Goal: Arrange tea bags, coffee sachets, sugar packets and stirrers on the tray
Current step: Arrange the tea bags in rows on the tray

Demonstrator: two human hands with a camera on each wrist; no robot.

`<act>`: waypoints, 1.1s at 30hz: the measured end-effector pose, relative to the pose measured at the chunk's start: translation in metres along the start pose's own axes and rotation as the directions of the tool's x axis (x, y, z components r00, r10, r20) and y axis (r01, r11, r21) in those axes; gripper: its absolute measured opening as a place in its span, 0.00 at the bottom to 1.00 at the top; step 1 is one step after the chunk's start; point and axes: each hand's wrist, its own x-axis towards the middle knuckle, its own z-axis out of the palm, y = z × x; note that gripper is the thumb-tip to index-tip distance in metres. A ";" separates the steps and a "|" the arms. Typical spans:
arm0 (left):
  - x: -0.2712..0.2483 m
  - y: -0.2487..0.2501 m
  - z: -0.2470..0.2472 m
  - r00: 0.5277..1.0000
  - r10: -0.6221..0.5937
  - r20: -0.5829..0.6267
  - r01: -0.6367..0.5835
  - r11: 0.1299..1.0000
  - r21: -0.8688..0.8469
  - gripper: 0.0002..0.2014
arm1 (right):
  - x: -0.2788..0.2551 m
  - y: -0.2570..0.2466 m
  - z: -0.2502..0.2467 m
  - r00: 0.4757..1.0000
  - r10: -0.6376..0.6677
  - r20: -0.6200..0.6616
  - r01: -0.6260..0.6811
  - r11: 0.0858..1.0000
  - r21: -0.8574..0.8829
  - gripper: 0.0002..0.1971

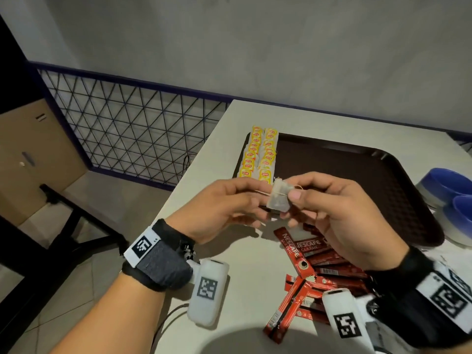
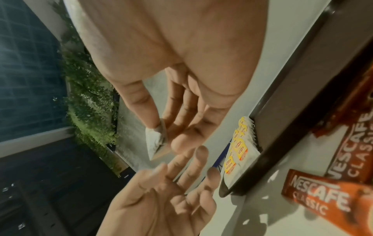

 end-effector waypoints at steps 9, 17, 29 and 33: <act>0.003 -0.003 0.009 0.996 0.062 -0.066 -0.068 0.994 -0.088 0.11 | 0.004 0.022 0.001 0.997 -0.012 -0.079 0.010 1.000 -0.025 0.09; 0.006 -0.004 0.008 0.949 0.195 -0.247 -0.228 0.967 -0.113 0.05 | 0.002 0.021 0.001 0.999 0.043 0.013 -0.040 0.984 -0.174 0.10; 0.005 -0.005 0.006 0.897 0.344 -0.278 -0.314 0.938 0.148 0.10 | 0.013 0.011 0.008 0.962 -0.229 -0.150 0.174 0.935 -0.310 0.06; 0.004 -0.003 0.010 0.884 0.365 -0.291 -0.333 0.930 0.155 0.11 | 0.014 0.010 0.008 0.965 -0.209 -0.161 0.151 0.938 -0.312 0.05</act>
